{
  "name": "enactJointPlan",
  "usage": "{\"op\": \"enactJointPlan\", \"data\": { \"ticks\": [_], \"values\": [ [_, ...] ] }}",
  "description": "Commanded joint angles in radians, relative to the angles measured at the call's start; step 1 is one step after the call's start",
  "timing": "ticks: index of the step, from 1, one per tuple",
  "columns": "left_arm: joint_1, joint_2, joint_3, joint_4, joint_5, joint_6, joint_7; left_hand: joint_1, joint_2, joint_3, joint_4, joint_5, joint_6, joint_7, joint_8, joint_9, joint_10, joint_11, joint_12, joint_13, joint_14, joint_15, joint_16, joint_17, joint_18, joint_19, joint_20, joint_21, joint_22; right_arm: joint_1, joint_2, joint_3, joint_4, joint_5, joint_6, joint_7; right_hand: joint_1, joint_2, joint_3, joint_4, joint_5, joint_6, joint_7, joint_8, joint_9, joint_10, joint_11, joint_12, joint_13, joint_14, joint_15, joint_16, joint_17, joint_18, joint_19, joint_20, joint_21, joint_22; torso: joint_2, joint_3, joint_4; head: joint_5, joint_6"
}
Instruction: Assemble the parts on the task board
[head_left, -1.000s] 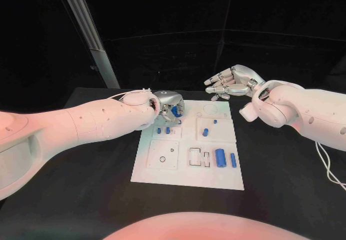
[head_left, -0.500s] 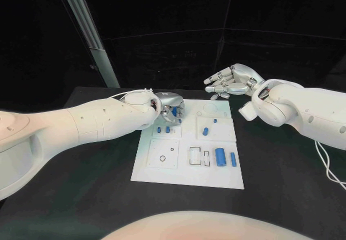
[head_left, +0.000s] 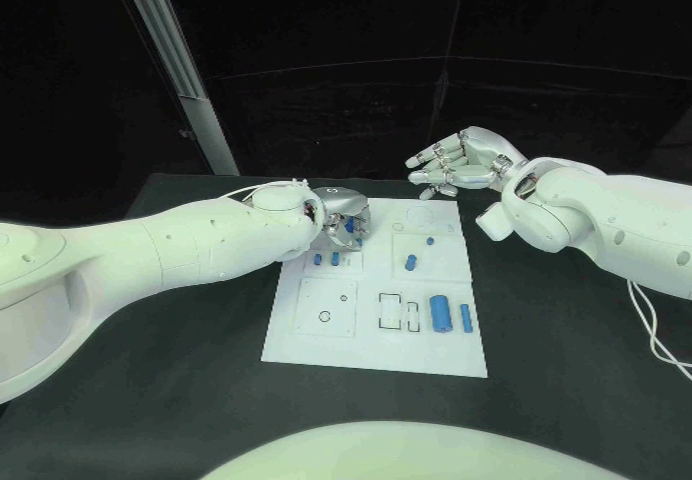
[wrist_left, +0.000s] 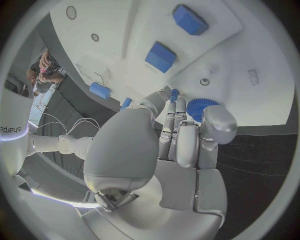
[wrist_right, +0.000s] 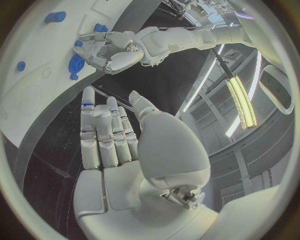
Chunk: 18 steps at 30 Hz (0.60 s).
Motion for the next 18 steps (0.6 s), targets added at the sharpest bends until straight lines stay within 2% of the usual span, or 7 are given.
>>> {"op": "enactJointPlan", "data": {
  "ticks": [1, 13, 18],
  "values": [
    [0.0, 0.002, 0.0, -0.002, -0.01, 0.022, 0.008, 0.0, 0.01, 0.007, 0.001, -0.003, 0.004, 0.001, -0.006, -0.001, 0.008, -0.001, -0.005, -0.002, 0.033, -0.008, 0.003, -0.002, -0.009, 0.005, 0.0, 0.007, 0.004, 0.002, 0.001, 0.0, 0.0, 0.001, 0.009, 0.007, -0.009, 0.004, 0.0, 0.004, 0.005, -0.006, -0.001, -0.001, 0.002, -0.006, 0.0, 0.005, -0.001, -0.004, 0.002, -0.001, 0.103, 0.004, 0.004, 0.002, -0.003, -0.001, 0.0, 0.0004, 0.0004, 0.001, -0.001],
    [0.0, 0.006, 0.0, -0.01, -0.01, 0.075, -0.026, 0.005, 0.027, 0.04, -0.002, -0.004, 0.022, 0.005, -0.02, -0.005, 0.031, -0.001, -0.023, -0.012, 0.034, -0.008, 0.004, -0.006, -0.011, 0.004, 0.0, 0.016, 0.016, 0.002, 0.001, 0.0, 0.0, 0.001, 0.008, 0.007, -0.008, 0.004, 0.0, 0.004, 0.006, -0.006, -0.001, 0.0, 0.002, -0.006, 0.0, 0.005, -0.001, -0.004, 0.001, -0.001, 0.103, 0.004, 0.004, 0.002, -0.004, -0.001, 0.0, 0.0002, 0.0007, 0.0, -0.004],
    [0.0, 0.007, 0.0, -0.014, -0.01, 0.084, -0.032, 0.009, 0.033, 0.057, -0.006, -0.004, 0.03, 0.005, -0.026, -0.006, 0.04, -0.001, -0.031, -0.015, 0.034, -0.008, 0.006, -0.007, -0.011, 0.003, 0.0, 0.019, 0.022, 0.002, 0.003, 0.0, -0.001, 0.001, 0.009, 0.007, -0.008, 0.004, 0.0, 0.004, 0.006, -0.006, -0.001, 0.0, 0.002, -0.006, 0.0, 0.005, -0.001, -0.004, 0.001, -0.001, 0.103, 0.004, 0.004, 0.002, -0.004, -0.001, 0.0, -0.001, -0.001, -0.001, -0.005]
  ]
}}
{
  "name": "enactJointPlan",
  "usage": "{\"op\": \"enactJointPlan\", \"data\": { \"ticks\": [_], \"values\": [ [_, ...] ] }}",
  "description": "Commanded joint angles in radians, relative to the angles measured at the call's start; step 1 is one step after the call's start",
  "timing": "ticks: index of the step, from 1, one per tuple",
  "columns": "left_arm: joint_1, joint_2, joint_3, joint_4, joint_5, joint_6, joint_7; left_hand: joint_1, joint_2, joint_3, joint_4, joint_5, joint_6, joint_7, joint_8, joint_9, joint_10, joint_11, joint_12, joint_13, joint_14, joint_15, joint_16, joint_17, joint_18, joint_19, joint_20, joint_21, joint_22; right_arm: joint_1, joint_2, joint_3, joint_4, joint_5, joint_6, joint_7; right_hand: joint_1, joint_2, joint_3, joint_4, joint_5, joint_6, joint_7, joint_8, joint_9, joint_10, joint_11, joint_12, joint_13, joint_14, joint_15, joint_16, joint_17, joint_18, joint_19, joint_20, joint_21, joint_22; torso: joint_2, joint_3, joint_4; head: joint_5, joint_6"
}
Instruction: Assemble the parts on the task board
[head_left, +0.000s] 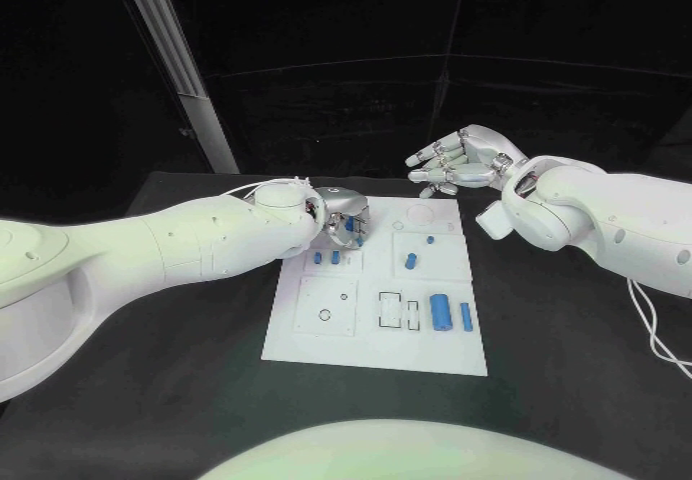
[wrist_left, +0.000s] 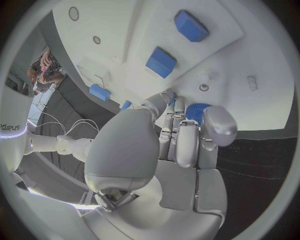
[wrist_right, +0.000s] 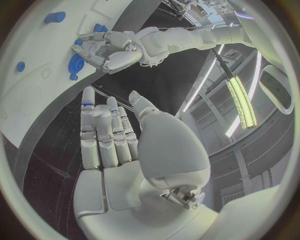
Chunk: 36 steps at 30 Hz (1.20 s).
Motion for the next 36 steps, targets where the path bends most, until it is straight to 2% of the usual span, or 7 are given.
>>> {"op": "enactJointPlan", "data": {
  "ticks": [1, 13, 19, 22, 25, 32, 36],
  "values": [
    [-0.002, 0.002, -0.002, -0.006, -0.009, 0.042, -0.019, -0.001, 0.013, 0.011, -0.002, -0.004, 0.009, 0.002, -0.007, -0.001, 0.011, 0.0, -0.006, -0.002, 0.034, -0.008, 0.006, -0.001, -0.011, 0.003, 0.0, 0.006, 0.002, 0.002, 0.002, 0.001, -0.001, 0.001, 0.008, 0.007, -0.008, 0.004, 0.0, 0.004, 0.006, -0.006, -0.001, 0.0, 0.001, -0.006, 0.0, 0.005, -0.001, -0.004, 0.001, -0.001, 0.103, 0.004, 0.004, 0.002, -0.004, -0.001, 0.0, -0.0012, -0.0017, 0.0, -0.001],
    [-0.004, 0.009, -0.002, -0.017, -0.008, 0.027, -0.008, -0.002, 0.019, 0.031, -0.005, -0.006, 0.02, 0.004, -0.013, -0.001, 0.026, 0.001, -0.015, -0.006, 0.034, -0.008, 0.008, -0.002, -0.014, 0.007, 0.0, 0.021, 0.022, 0.002, 0.003, 0.001, -0.001, 0.001, 0.007, 0.007, -0.008, 0.004, 0.0, 0.004, 0.006, -0.006, -0.001, 0.0, 0.001, -0.006, 0.0, 0.006, -0.001, -0.004, 0.001, -0.001, 0.103, 0.004, 0.005, 0.002, -0.004, -0.001, -0.001, 0.0007, 0.0005, -0.005, -0.003],
    [-0.004, -0.006, -0.001, -0.002, 0.017, -0.011, 0.009, -0.009, 0.015, 0.033, -0.004, -0.007, 0.026, 0.003, -0.015, -0.001, 0.032, 0.0, -0.019, -0.007, 0.033, -0.008, 0.007, -0.005, -0.015, 0.008, 0.0, 0.026, 0.028, 0.002, 0.001, 0.001, 0.0, 0.001, 0.007, 0.007, -0.008, 0.005, 0.0, 0.005, 0.006, -0.006, -0.001, 0.0, 0.002, -0.006, 0.0, 0.006, -0.001, -0.004, 0.001, -0.001, 0.103, 0.004, 0.005, 0.002, -0.005, -0.002, -0.002, 0.0003, 0.0032, -0.008, 0.0],
    [-0.004, -0.021, 0.004, 0.012, 0.036, -0.042, 0.019, -0.013, 0.013, 0.034, -0.003, -0.008, 0.029, 0.003, -0.016, -0.001, 0.035, 0.0, -0.021, -0.008, 0.033, -0.008, 0.007, -0.005, -0.015, 0.008, 0.0, 0.026, 0.029, 0.002, 0.0, 0.001, 0.001, 0.001, 0.007, 0.007, -0.008, 0.005, 0.0, 0.005, 0.006, -0.006, -0.001, 0.0, 0.002, -0.006, 0.0, 0.006, -0.001, -0.004, 0.001, -0.001, 0.103, 0.004, 0.005, 0.002, -0.005, -0.002, -0.002, 0.0008, 0.0046, -0.008, 0.002],
    [-0.004, -0.031, 0.017, 0.021, 0.047, -0.058, 0.022, -0.014, 0.013, 0.034, -0.003, -0.008, 0.03, 0.003, -0.016, -0.001, 0.037, 0.0, -0.022, -0.008, 0.034, -0.008, 0.007, -0.005, -0.015, 0.008, 0.0, 0.028, 0.03, 0.002, 0.0, 0.001, 0.0, 0.001, 0.007, 0.008, -0.008, 0.005, 0.0, 0.005, 0.006, -0.006, -0.001, 0.0, 0.002, -0.006, 0.0, 0.006, -0.001, -0.004, 0.001, -0.001, 0.103, 0.004, 0.005, 0.002, -0.005, -0.002, -0.002, 0.0005, 0.0024, -0.006, 0.004],
    [-0.003, -0.052, 0.066, 0.045, 0.067, -0.077, 0.025, -0.013, 0.011, 0.037, -0.005, -0.008, 0.033, 0.002, -0.017, -0.001, 0.039, 0.0, -0.024, -0.008, 0.034, -0.008, 0.008, -0.005, -0.016, 0.008, -0.001, 0.03, 0.033, 0.002, 0.001, 0.001, -0.001, 0.001, 0.008, 0.008, -0.008, 0.005, 0.0, 0.005, 0.006, -0.006, -0.001, 0.0, 0.002, -0.006, 0.0, 0.006, -0.001, -0.004, 0.001, -0.001, 0.103, 0.004, 0.005, 0.002, -0.005, -0.002, -0.001, -0.0001, 0.0011, -0.004, 0.01],
    [-0.001, -0.066, 0.08, 0.062, 0.078, -0.074, 0.02, -0.013, 0.011, 0.039, -0.006, -0.007, 0.034, 0.002, -0.017, -0.001, 0.04, -0.001, -0.025, -0.009, 0.034, -0.008, 0.008, -0.005, -0.016, 0.009, -0.001, 0.031, 0.034, 0.002, 0.0, 0.001, -0.002, 0.001, 0.009, 0.008, -0.008, 0.005, 0.0, 0.005, 0.006, -0.006, -0.001, 0.0, 0.002, -0.006, 0.0, 0.006, -0.001, -0.004, 0.001, -0.001, 0.103, 0.004, 0.005, 0.002, -0.005, -0.002, -0.002, 0.0015, 0.0015, 0.003, 0.011]
  ]
}}
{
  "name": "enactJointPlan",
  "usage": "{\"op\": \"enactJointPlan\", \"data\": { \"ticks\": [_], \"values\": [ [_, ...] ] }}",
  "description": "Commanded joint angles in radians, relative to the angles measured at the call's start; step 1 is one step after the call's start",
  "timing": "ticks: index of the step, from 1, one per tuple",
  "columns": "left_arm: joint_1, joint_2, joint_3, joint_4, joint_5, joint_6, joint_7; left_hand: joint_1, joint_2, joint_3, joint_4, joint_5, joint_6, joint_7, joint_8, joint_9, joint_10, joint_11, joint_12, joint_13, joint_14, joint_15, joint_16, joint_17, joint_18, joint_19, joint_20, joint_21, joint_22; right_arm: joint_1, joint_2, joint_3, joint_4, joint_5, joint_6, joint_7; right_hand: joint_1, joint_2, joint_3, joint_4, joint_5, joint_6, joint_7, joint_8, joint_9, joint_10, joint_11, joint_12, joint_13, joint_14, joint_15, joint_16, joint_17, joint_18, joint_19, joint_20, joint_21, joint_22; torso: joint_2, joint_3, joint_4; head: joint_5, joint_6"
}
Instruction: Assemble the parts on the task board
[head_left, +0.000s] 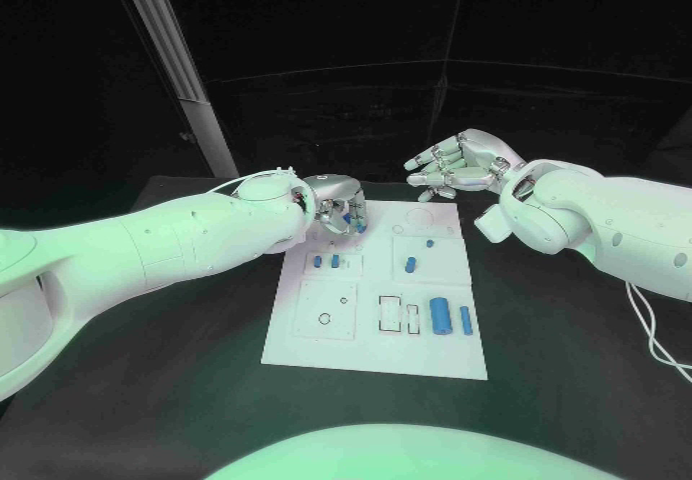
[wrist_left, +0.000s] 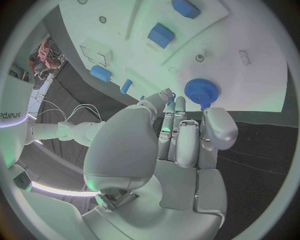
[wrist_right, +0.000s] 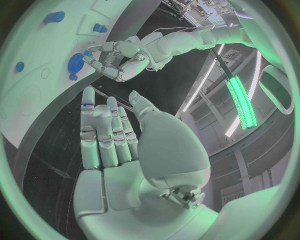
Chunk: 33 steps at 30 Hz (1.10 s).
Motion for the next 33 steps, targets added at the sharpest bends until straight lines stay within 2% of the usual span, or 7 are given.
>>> {"op": "enactJointPlan", "data": {
  "ticks": [1, 4, 7, 16, 23, 33],
  "values": [
    [0.002, -0.013, 0.005, 0.014, 0.031, -0.015, 0.007, -0.009, 0.0, 0.006, 0.002, -0.003, 0.005, 0.002, -0.005, 0.0, 0.005, -0.001, -0.002, 0.0, 0.034, -0.009, 0.004, -0.001, -0.016, 0.009, -0.001, 0.005, 0.002, 0.002, -0.001, 0.001, 0.0, 0.001, 0.008, 0.008, -0.008, 0.005, 0.0, 0.005, 0.006, -0.006, -0.001, 0.0, 0.001, -0.006, 0.0, 0.006, -0.001, -0.004, 0.001, -0.001, 0.103, 0.004, 0.005, 0.002, -0.005, -0.001, 0.0, 0.0013, 0.0, 0.008, 0.001],
    [0.004, -0.028, 0.009, 0.026, 0.036, 0.0, 0.0, -0.009, 0.0, 0.006, 0.002, -0.003, 0.006, 0.002, -0.005, 0.0, 0.005, -0.001, -0.002, -0.001, 0.034, -0.009, 0.004, -0.001, -0.016, 0.009, -0.001, 0.006, 0.002, 0.002, -0.002, 0.001, -0.001, 0.001, 0.008, 0.008, -0.008, 0.005, 0.0, 0.005, 0.006, -0.006, -0.001, 0.0, 0.001, -0.006, 0.0, 0.006, -0.001, -0.004, 0.001, -0.001, 0.103, 0.004, 0.005, 0.002, -0.005, -0.001, 0.001, 0.0008, 0.0011, 0.012, 0.004],
    [0.005, -0.049, 0.01, 0.036, 0.04, 0.023, -0.007, -0.008, 0.0, 0.008, 0.001, -0.003, 0.007, 0.002, -0.006, 0.0, 0.007, -0.001, -0.003, -0.001, 0.034, -0.009, 0.004, -0.003, -0.016, 0.009, -0.001, 0.007, 0.004, 0.002, -0.003, 0.001, -0.001, 0.001, 0.008, 0.007, -0.008, 0.005, 0.0, 0.005, 0.006, -0.006, -0.001, 0.0, 0.001, -0.006, 0.0, 0.006, -0.001, -0.004, 0.001, -0.001, 0.103, 0.004, 0.005, 0.002, -0.005, -0.001, -0.001, 0.0014, 0.0043, 0.011, 0.001],
    [0.006, -0.103, 0.01, 0.06, 0.043, 0.055, -0.022, -0.01, -0.001, 0.009, 0.001, -0.004, 0.009, 0.002, -0.006, 0.0, 0.009, -0.001, -0.004, -0.001, 0.033, -0.009, 0.003, -0.004, -0.016, 0.009, -0.001, 0.009, 0.006, 0.002, -0.007, 0.001, -0.001, 0.001, 0.006, 0.008, -0.008, 0.005, 0.0, 0.005, 0.006, -0.006, -0.001, 0.0, 0.001, -0.006, 0.0, 0.006, -0.001, -0.004, 0.001, -0.001, 0.103, 0.004, 0.005, 0.002, -0.005, -0.001, 0.001, -0.0003, -0.0005, 0.019, 0.002],
    [0.002, -0.119, 0.009, 0.063, 0.042, 0.06, -0.023, -0.012, -0.002, 0.009, 0.001, -0.004, 0.011, 0.002, -0.007, 0.001, 0.011, -0.001, -0.005, -0.001, 0.033, -0.009, 0.004, -0.003, -0.016, 0.009, -0.001, 0.009, 0.007, 0.002, -0.01, 0.001, 0.0, 0.001, 0.006, 0.008, -0.008, 0.005, 0.0, 0.005, 0.006, -0.006, -0.001, 0.0, 0.001, -0.006, 0.0, 0.006, -0.001, -0.004, 0.001, -0.001, 0.103, 0.004, 0.005, 0.002, -0.005, -0.001, 0.001, -0.0004, -0.0007, 0.024, -0.002],
    [-0.002, -0.12, 0.007, 0.06, 0.041, 0.077, -0.022, -0.015, -0.002, 0.009, 0.003, -0.005, 0.014, 0.002, -0.007, 0.001, 0.015, -0.001, -0.006, -0.001, 0.033, -0.009, 0.004, -0.004, -0.016, 0.009, -0.001, 0.009, 0.007, 0.002, -0.01, 0.001, 0.0, 0.001, 0.004, 0.009, -0.009, 0.007, 0.001, 0.008, 0.007, -0.006, 0.0, 0.0, 0.002, -0.007, 0.0, 0.008, -0.001, -0.004, 0.001, -0.001, 0.103, 0.004, 0.006, 0.002, -0.006, -0.002, 0.001, 0.0, -0.002, 0.025, -0.002]
  ]
}}
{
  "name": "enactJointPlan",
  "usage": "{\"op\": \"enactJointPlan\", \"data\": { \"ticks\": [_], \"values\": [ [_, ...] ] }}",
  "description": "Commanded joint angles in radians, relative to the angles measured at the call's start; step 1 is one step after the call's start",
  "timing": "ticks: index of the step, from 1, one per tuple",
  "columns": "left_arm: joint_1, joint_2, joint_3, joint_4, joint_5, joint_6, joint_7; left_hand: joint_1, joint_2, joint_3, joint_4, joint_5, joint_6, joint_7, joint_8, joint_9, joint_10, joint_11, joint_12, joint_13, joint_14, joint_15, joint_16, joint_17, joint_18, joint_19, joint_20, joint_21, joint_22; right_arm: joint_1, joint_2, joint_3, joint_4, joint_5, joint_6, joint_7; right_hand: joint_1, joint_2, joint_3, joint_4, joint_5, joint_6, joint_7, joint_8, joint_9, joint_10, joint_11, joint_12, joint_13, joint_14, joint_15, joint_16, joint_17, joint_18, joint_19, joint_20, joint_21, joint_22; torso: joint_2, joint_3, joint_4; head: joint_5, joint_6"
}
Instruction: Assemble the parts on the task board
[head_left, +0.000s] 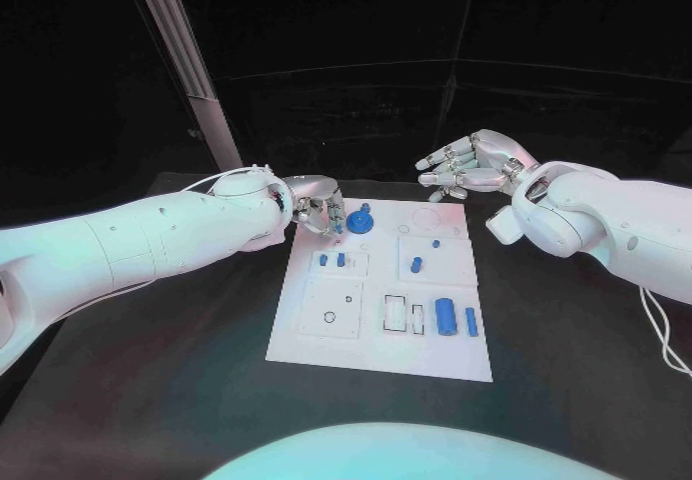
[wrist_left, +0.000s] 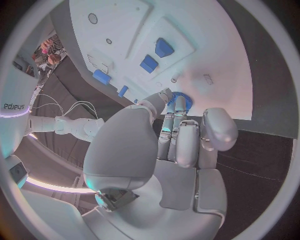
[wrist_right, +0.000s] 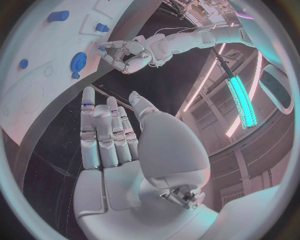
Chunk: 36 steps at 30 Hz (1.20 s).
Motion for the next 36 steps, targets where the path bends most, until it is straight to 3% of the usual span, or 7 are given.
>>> {"op": "enactJointPlan", "data": {
  "ticks": [1, 13, 36],
  "values": [
    [-0.002, 0.001, -0.001, -0.001, 0.004, 0.025, -0.003, -0.012, 0.002, 0.006, 0.0, -0.005, 0.008, 0.002, -0.003, 0.001, 0.008, -0.001, -0.006, -0.001, 0.033, -0.009, 0.004, -0.002, -0.016, 0.005, 0.002, 0.005, 0.001, 0.002, 0.0, 0.001, 0.001, 0.001, 0.003, 0.009, -0.004, 0.002, 0.001, 0.008, 0.007, -0.006, 0.0, 0.0, 0.001, -0.007, 0.0, 0.003, -0.001, -0.003, 0.001, -0.001, 0.103, 0.004, 0.006, 0.002, -0.006, -0.001, 0.0, 0.0003, -0.0006, 0.0, 0.0],
    [-0.012, 0.005, -0.001, -0.011, 0.004, 0.047, -0.004, -0.012, 0.002, 0.007, 0.0, -0.005, 0.009, 0.002, -0.003, 0.001, 0.009, -0.001, -0.007, -0.001, 0.033, -0.009, 0.004, -0.002, -0.016, 0.005, 0.002, 0.006, 0.002, 0.002, 0.0, 0.001, 0.0, 0.001, 0.001, 0.01, -0.004, 0.002, 0.001, 0.008, 0.007, -0.006, 0.0, 0.0, 0.001, -0.007, 0.0, 0.003, -0.001, -0.003, 0.001, 0.0, 0.104, 0.004, 0.006, 0.002, -0.007, -0.001, 0.0, -0.0002, -0.0006, -0.002, -0.002],
    [-0.017, 0.018, -0.005, -0.032, 0.004, 0.067, -0.009, -0.012, 0.001, 0.007, -0.001, -0.005, 0.01, 0.002, -0.004, 0.001, 0.01, -0.001, -0.007, -0.001, 0.033, -0.009, 0.003, -0.003, -0.016, 0.005, 0.002, 0.005, 0.001, 0.002, 0.001, 0.001, -0.001, 0.001, -0.002, 0.007, -0.004, 0.003, 0.001, 0.008, 0.007, -0.006, -0.001, 0.0, 0.001, -0.007, 0.0, 0.004, 0.0, -0.002, 0.001, 0.001, 0.104, 0.004, 0.007, 0.002, -0.007, -0.001, 0.0, 0.0001, -0.0008, -0.003, -0.005]
  ]
}}
